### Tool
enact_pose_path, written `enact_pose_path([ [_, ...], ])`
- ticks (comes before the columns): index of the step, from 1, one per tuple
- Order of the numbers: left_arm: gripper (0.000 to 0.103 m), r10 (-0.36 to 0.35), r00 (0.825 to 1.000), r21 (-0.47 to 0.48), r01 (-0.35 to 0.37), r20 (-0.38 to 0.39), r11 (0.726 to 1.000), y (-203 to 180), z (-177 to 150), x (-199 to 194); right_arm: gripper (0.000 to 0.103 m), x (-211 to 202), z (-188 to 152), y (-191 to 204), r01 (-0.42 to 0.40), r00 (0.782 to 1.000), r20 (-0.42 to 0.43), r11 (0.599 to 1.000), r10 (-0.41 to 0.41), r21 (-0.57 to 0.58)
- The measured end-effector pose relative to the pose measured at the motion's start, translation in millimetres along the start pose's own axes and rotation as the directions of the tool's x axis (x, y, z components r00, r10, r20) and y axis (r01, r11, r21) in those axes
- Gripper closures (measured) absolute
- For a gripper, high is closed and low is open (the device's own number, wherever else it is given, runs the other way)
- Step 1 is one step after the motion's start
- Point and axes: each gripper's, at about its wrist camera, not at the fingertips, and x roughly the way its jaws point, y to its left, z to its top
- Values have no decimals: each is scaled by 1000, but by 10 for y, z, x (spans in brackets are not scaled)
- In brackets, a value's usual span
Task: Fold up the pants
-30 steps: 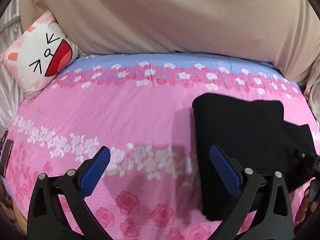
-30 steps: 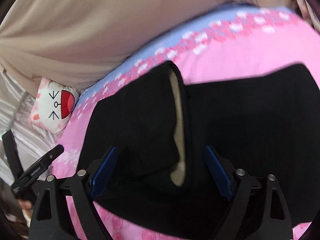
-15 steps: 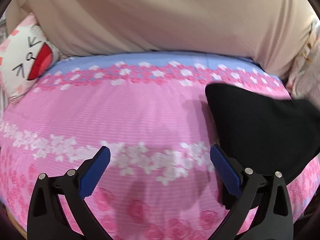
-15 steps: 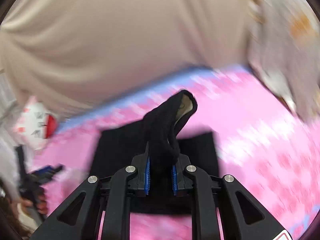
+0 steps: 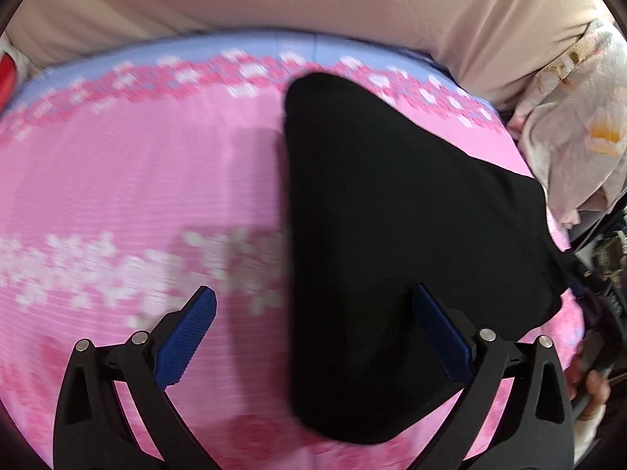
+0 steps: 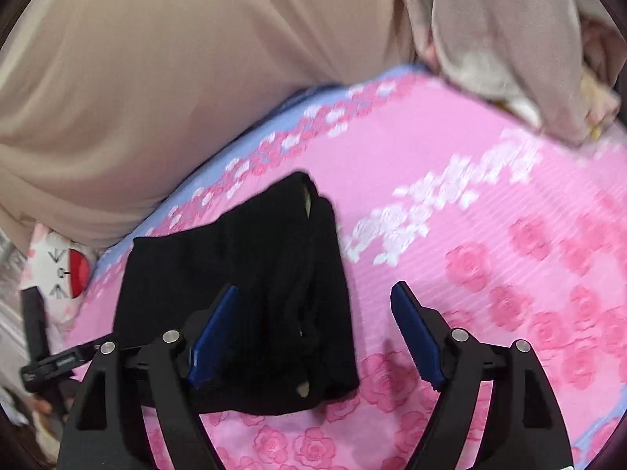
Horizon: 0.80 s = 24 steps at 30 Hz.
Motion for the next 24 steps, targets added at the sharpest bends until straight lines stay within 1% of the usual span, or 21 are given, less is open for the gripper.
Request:
enact_pose_path([
  [1, 5, -29, 999, -12, 29, -19, 1000, -18, 8, 64, 25, 83, -16, -31, -26, 999, -28, 999, 27, 22],
  [2, 5, -77, 996, -28, 76, -48, 997, -29, 17, 159, 25, 135, 6, -52, -35, 998, -50, 999, 36, 30],
  [3, 6, -139, 987, -55, 134, -83, 989, -23, 25, 270, 25, 224, 8, -77, -39, 996, -79, 999, 42, 33],
  [4, 6, -164, 982, -71, 158, -90, 985, -13, 21, 320, 24, 321, -22, -86, -32, 994, -103, 999, 36, 42],
  [5, 34, -160, 986, -61, 158, -35, 986, -17, 37, 290, 24, 392, -51, -85, -41, 993, -106, 998, 47, 55],
  [6, 37, -178, 983, -44, 176, -37, 983, -24, 48, 290, 44, 386, -66, -52, -46, 996, -74, 998, 50, 46],
  [7, 48, -187, 982, -46, 185, -39, 982, 14, 70, 265, 55, 415, -74, 11, -82, 992, -91, 996, 85, 36],
  [8, 65, -210, 977, -54, 208, -34, 977, 55, 81, 227, 62, 374, -79, 92, -74, 995, -73, 997, 75, 22],
  [10, 71, -266, 964, -44, 265, -12, 963, 178, 117, 40, 67, 254, -69, 351, -80, 996, -45, 995, 77, -52],
  [12, 72, -274, 961, -37, 275, 23, 961, 294, 122, -175, 68, 122, -77, 634, -112, 994, -25, 988, 110, -106],
  [13, 72, -256, 966, -23, 257, 45, 966, 347, 109, -307, 68, 73, -92, 774, -136, 991, -25, 982, 134, -131],
  [14, 71, -208, 975, 2, 209, 83, 978, 436, 63, -517, 68, 55, -110, 873, -159, 987, -29, 977, 156, -142],
  [16, 67, -148, 983, 9, 148, 110, 989, 576, -1, -707, 66, 118, -231, 1052, -216, 976, -68, 965, 208, -146],
  [17, 59, -107, 989, 1, 108, 103, 994, 693, -64, -755, 64, 223, -318, 1077, -223, 973, -94, 965, 211, -141],
  [18, 56, -56, 996, -10, 57, 74, 998, 801, -140, -712, 58, 372, -422, 1088, -224, 968, -140, 966, 206, -131],
  [19, 53, 4, 999, -12, -3, 42, 1000, 889, -208, -621, 45, 554, -537, 1067, -202, 964, -201, 972, 175, -121],
  [20, 50, 56, 998, -20, -55, 22, 998, 956, -243, -554, 42, 657, -617, 1019, -146, 969, -217, 983, 118, -115],
  [21, 45, 79, 996, -34, -79, 26, 996, 1026, -306, -534, 42, 655, -648, 989, -142, 971, -207, 985, 120, -97],
  [22, 44, 70, 995, -54, -66, 69, 996, 1078, -347, -642, 42, 582, -651, 945, -152, 971, -198, 987, 138, -60],
  [23, 46, 80, 992, -58, -75, 97, 995, 1103, -350, -743, 42, 482, -620, 946, -120, 978, -177, 991, 108, -58],
  [24, 45, 117, 979, -57, -109, 168, 992, 1091, -319, -926, 41, 350, -558, 980, -70, 990, -129, 994, 59, -82],
])
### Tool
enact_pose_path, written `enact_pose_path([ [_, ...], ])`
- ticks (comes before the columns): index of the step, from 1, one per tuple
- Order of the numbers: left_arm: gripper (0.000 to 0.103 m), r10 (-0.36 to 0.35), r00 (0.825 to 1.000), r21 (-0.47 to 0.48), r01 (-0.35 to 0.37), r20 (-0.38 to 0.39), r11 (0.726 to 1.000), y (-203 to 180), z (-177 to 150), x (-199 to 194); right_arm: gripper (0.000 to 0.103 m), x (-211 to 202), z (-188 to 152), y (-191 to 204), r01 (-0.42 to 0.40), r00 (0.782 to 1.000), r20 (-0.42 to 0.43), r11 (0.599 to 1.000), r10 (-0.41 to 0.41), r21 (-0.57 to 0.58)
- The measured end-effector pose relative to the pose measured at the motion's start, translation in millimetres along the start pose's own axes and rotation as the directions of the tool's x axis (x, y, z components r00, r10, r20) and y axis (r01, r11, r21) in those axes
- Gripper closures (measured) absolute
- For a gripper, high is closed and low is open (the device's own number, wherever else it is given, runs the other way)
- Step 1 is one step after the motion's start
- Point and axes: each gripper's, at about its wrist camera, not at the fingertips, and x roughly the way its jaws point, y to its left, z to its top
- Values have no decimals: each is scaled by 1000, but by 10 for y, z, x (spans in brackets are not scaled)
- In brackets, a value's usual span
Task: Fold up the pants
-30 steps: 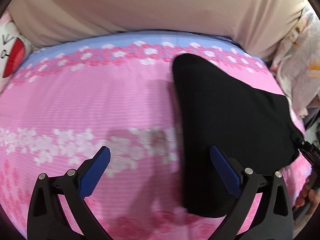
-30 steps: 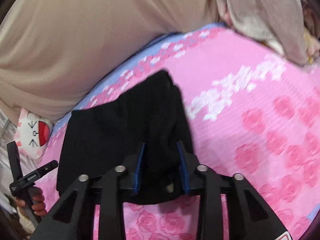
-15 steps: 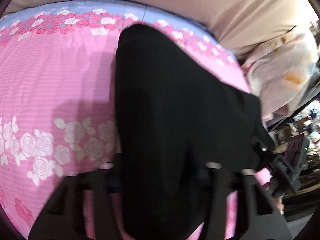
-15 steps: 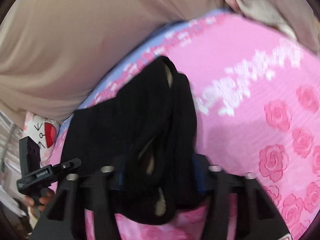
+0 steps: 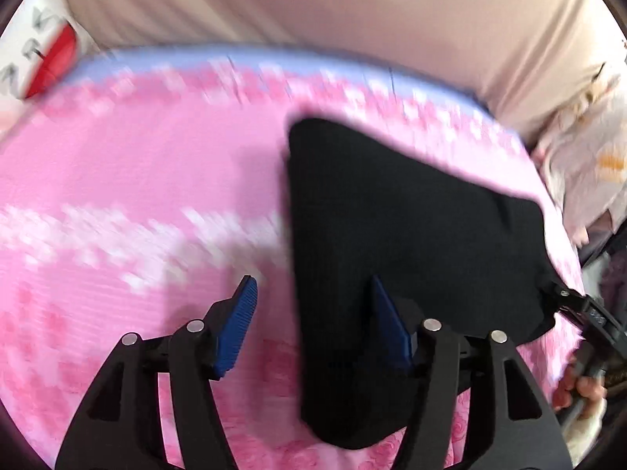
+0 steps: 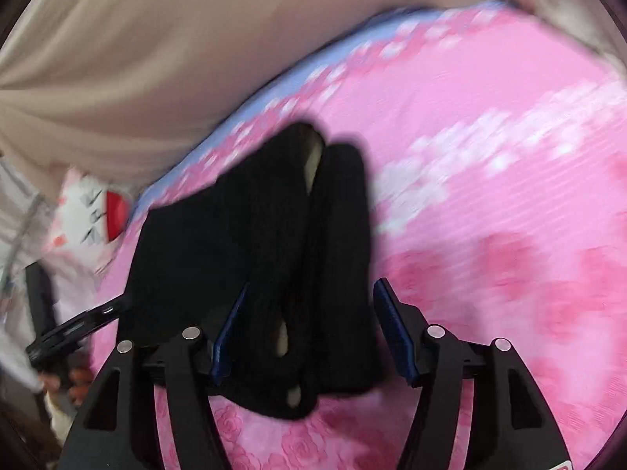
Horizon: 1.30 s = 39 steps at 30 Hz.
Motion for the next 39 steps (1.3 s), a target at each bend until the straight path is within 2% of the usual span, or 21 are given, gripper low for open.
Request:
enact_pose_path([
  [2, 42, 37, 991, -7, -36, 131, 999, 1, 143, -260, 44, -348, 133, 247, 108, 985, 147, 989, -92, -103],
  [4, 33, 5, 985, -15, -2, 173, 1000, -31, 312, -340, 68, -422, 236, 510, 96, 985, 163, 975, -63, -200],
  [7, 32, -62, 991, -18, 65, 116, 998, -147, 363, -174, 69, -115, 363, 914, -12, 996, 84, 952, 39, -305],
  [8, 32, -113, 991, -6, 114, 72, 993, -235, 353, -41, 71, 6, 360, 954, -9, 998, 63, 947, 31, -320],
  [9, 32, -149, 988, 2, 149, 32, 989, -308, 311, 88, 74, 254, 386, 952, 38, 999, 36, 941, -27, -335],
  [10, 32, -156, 988, 8, 156, 6, 988, -354, 292, 186, 85, 489, 419, 867, 107, 994, 17, 938, -108, -331],
  [11, 32, -133, 991, 16, 133, -33, 991, -412, 259, 369, 87, 675, 451, 738, 151, 987, -7, 940, -161, -305],
  [12, 31, -95, 994, 42, 97, -59, 994, -449, 206, 569, 89, 778, 491, 543, 109, 993, -23, 962, -118, -249],
  [13, 31, -35, 998, 81, 39, -46, 996, -468, 145, 648, 91, 779, 525, 365, 33, 999, -28, 984, -39, -174],
  [14, 28, 10, 1000, 122, -7, -20, 992, -530, 108, 672, 92, 744, 569, 309, 9, 999, -51, 992, -15, -125],
  [15, 28, 48, 999, 162, -49, 7, 986, -593, 75, 655, 95, 705, 598, 341, 40, 997, -55, 992, -46, -119],
  [16, 28, 71, 997, 178, -74, 24, 981, -636, 55, 604, 92, 663, 601, 453, 100, 993, -43, 985, -107, -142],
  [18, 24, 84, 996, 190, -90, 41, 978, -657, 28, 473, 86, 551, 575, 713, 111, 993, -23, 975, -118, -192],
  [20, 14, 9, 998, 197, -20, 54, 980, -637, -43, 257, 86, 509, 569, 1099, -17, 998, -56, 964, 2, -264],
  [22, 14, -39, 998, 199, 31, 39, 980, -566, -140, 141, 86, 558, 572, 1423, -107, 991, -106, 939, 76, -326],
  [25, 14, -26, 999, 181, 22, 24, 983, -440, -207, 93, 86, 898, 500, 2037, -210, 970, -207, 867, 126, -452],
  [28, 14, 18, 1000, 117, -18, -3, 993, -232, -224, 174, 87, 1616, 435, 2470, -257, 939, -336, 805, 76, -534],
  [31, 12, -3, 1000, 40, 4, -26, 999, -13, -216, 221, 96, 2208, 379, 2559, -185, 944, -330, 787, -26, -589],
  [35, 12, -31, 999, 11, 32, -41, 999, 88, -180, 233, 98, 2150, 500, 2506, -210, 942, -333, 843, 39, -495],
  [37, 13, -25, 999, 18, 26, -41, 999, 72, -160, 231, 94, 1911, 518, 2468, -194, 959, -279, 853, 60, -485],
  [39, 13, -11, 999, 24, 12, -38, 1000, 36, -133, 224, 94, 1489, 518, 2323, -154, 981, -177, 858, 75, -490],
])
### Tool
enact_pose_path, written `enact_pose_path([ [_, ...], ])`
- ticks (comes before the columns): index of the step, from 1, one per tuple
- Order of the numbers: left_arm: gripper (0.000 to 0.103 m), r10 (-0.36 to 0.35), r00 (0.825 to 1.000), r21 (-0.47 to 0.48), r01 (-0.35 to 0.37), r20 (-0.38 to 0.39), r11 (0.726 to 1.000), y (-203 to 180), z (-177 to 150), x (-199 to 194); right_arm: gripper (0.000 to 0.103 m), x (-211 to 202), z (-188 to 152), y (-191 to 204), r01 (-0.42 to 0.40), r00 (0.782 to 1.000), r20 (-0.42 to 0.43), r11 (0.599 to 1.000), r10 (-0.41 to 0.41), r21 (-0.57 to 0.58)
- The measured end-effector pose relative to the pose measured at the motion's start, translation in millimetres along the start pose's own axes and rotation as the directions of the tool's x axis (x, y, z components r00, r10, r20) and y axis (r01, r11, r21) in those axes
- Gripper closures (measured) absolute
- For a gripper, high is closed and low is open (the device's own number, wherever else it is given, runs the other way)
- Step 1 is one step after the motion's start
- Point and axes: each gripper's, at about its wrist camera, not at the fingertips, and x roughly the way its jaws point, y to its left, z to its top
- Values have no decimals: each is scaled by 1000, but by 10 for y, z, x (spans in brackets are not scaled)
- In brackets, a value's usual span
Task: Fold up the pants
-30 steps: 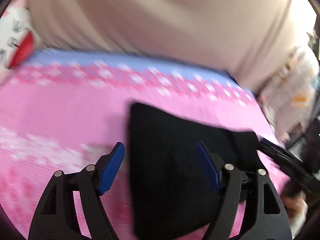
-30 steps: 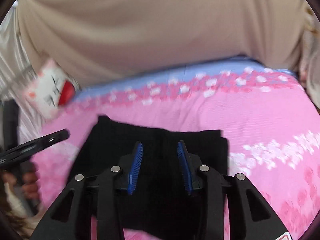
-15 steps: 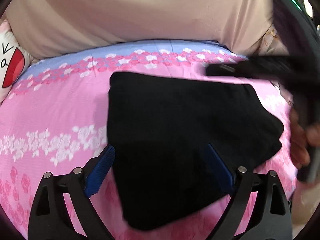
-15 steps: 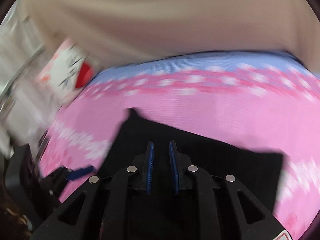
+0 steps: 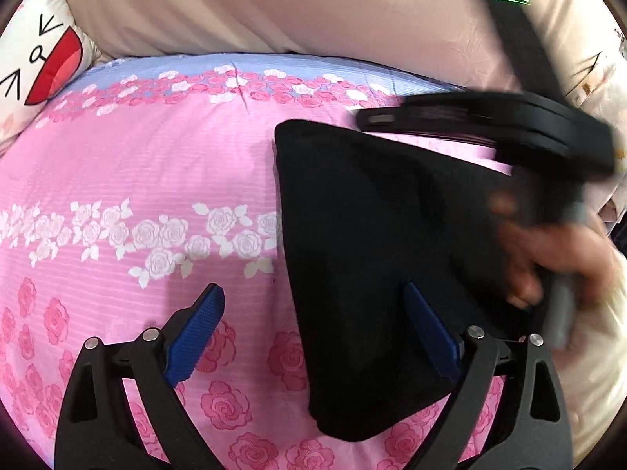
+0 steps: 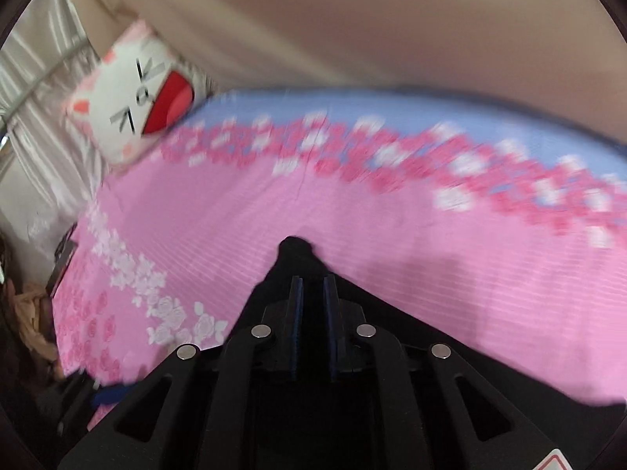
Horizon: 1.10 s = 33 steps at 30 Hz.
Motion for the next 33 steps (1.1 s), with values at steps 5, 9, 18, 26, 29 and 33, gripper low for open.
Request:
enact_pose_path([
  [5, 11, 25, 1000, 11, -25, -11, 1000, -147, 70, 49, 91, -757, -391, -412, 177, 979, 92, 982, -183, 73],
  [9, 11, 77, 997, 39, -76, -24, 996, -328, 112, 154, 91, -1054, -800, -742, 264, 959, 64, 954, -275, 139],
  [18, 8, 226, 974, 106, -226, 4, 968, -690, 126, 293, 93, -1167, -1296, -1173, 245, 961, 61, 934, -269, 259],
  [26, 6, 295, 955, 141, -296, 32, 945, -810, 147, 331, 93, -1214, -1530, -1121, 223, 967, 63, 944, -245, 242],
  [29, 5, 309, 950, 149, -312, 38, 938, -833, 150, 343, 93, -1295, -1566, -1176, 186, 973, 77, 936, -218, 300],
  [33, 5, 320, 946, 156, -323, 44, 934, -843, 144, 342, 89, -1452, -1552, -1084, 173, 973, 98, 942, -209, 288],
])
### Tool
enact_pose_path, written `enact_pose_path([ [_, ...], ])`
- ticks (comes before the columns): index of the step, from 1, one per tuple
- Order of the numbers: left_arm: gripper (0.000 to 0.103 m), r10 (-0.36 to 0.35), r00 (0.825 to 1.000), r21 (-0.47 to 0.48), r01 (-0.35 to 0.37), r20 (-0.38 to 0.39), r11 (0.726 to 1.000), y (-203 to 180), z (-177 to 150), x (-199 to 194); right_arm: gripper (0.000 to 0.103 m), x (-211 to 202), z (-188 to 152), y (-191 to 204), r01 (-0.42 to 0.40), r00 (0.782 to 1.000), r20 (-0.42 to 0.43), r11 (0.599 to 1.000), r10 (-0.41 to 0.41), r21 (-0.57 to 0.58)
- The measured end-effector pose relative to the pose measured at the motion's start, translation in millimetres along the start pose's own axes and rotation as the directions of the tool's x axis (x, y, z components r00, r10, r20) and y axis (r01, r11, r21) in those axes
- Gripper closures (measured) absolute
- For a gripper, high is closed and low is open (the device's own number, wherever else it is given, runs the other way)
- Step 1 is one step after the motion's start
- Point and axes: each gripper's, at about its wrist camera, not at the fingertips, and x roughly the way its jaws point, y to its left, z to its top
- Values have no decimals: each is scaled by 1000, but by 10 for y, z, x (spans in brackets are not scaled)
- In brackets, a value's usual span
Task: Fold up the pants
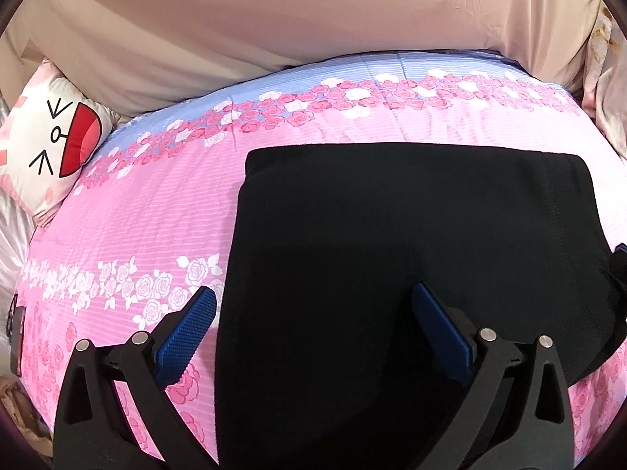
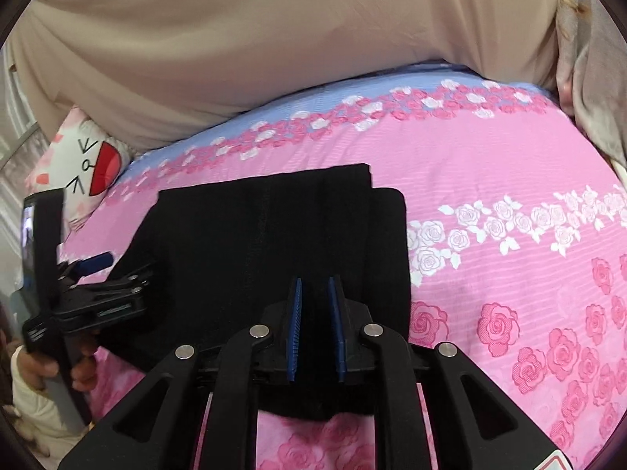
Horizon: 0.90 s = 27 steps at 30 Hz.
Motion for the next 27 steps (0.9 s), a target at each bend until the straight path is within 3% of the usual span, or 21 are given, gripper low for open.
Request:
enact_pose_path([
  [5, 5, 10, 1000, 4, -10, 5, 1000, -9, -11, -6, 89, -25, -117, -52, 0, 1000, -13, 1000, 0, 12],
  [6, 5, 13, 1000, 7, -13, 7, 1000, -11, -12, -15, 83, -58, -130, -88, -4, 1000, -8, 999, 4, 32],
  [7, 5, 13, 1000, 9, -14, 8, 1000, -12, -11, -22, 65, -116, -147, -141, -7, 1000, -2, 998, 7, 60],
  [9, 5, 5, 1000, 6, -6, 10, 1000, 0, -14, -52, 49, -204, -178, -215, -2, 1000, 10, 995, 1, 96],
  [15, 5, 7, 1000, 13, -7, 13, 1000, -33, -56, -63, 49, -243, -246, -239, -40, 999, 3, 993, 39, 108],
  [17, 5, 15, 1000, 20, -15, 18, 1000, -50, -60, -76, 60, -156, -259, -170, -47, 999, -7, 995, 48, 84],
  [18, 5, 12, 1000, 22, -12, 19, 1000, -52, -63, -86, 79, -110, -262, -138, -48, 999, -14, 997, 49, 67],
  [21, 5, 3, 1000, 21, -3, 19, 1000, -32, -66, -132, 83, -93, -262, -3, -11, 1000, -3, 1000, 11, 1],
  [23, 5, 6, 1000, 26, -7, 23, 1000, -20, -80, -153, 93, -312, -222, 39, -46, 998, 48, 999, 46, 1],
  [25, 5, 6, 1000, 26, -7, 21, 1000, -13, -99, -125, 93, -450, -197, 12, -59, 996, 64, 998, 59, 3],
  [27, 5, -7, 1000, 16, 7, 9, 1000, -24, -114, -71, 89, -297, -232, -54, -10, 1000, 14, 1000, 10, -8],
])
